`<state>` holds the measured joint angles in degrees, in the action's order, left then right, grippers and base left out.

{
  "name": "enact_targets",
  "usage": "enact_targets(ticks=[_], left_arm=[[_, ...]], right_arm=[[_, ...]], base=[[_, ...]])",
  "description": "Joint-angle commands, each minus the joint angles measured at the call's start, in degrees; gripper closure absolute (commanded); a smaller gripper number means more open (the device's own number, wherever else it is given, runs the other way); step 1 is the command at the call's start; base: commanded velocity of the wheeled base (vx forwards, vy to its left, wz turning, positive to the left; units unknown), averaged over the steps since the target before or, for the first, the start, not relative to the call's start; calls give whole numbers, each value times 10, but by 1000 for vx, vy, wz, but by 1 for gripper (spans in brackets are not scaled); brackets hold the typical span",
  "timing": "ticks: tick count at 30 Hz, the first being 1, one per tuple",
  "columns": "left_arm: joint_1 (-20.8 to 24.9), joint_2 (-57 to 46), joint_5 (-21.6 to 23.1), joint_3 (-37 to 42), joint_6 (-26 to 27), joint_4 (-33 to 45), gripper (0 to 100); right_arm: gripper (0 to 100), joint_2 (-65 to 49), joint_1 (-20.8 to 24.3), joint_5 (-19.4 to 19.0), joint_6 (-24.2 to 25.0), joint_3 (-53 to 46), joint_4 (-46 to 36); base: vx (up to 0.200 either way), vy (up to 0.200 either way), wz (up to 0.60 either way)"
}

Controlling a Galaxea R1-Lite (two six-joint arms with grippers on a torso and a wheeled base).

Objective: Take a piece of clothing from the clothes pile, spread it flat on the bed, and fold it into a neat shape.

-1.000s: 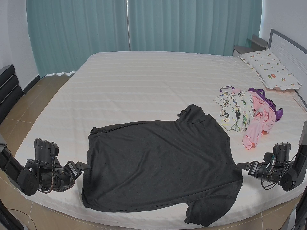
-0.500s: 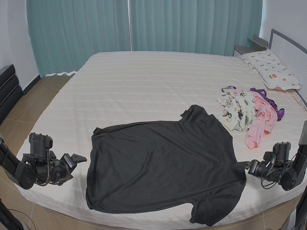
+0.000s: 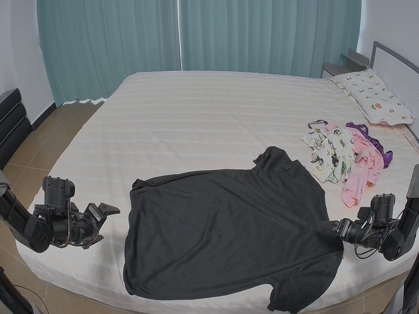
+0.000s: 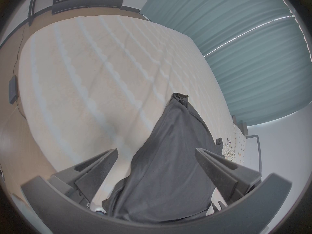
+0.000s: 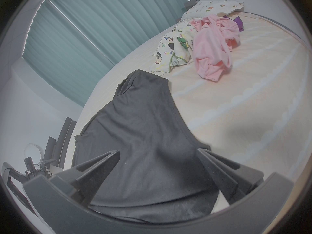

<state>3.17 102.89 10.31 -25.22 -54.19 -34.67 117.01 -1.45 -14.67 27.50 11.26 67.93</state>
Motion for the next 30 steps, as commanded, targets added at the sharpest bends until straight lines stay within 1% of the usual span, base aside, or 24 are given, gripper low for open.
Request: enact_targets(ticks=[1,5,9,13,18,20,24,29,30], left_arm=[[2,9,3,-8,0,0,0],[2,15,1,-20,0,-2,0],[2,24,-2,-31,0,-2,0],[1,54,-17,-89,2,0,0],[2,116,-57,-165,2,2,0],[2,135,-58,-193,2,4,0],[3,148,-57,-212,3,4,0],[14,178,-53,-245,7,4,0],[19,190,-53,-253,22,3,0]], right_arm=[[0,1,1,0,0,0,0],[0,1,1,0,0,-1,0],[0,2,1,0,0,-1,0],[0,2,1,0,0,-1,0],[0,0,1,0,0,-1,0],[0,1,1,0,0,-1,0],[0,2,1,0,0,-1,0],[0,2,1,0,0,-1,0],[0,2,2,0,0,-1,0]], base=[[200,0,0],[200,0,0],[0,0,0],[0,0,0],[0,0,0],[0,0,0],[0,0,0],[0,0,0],[0,0,0]])
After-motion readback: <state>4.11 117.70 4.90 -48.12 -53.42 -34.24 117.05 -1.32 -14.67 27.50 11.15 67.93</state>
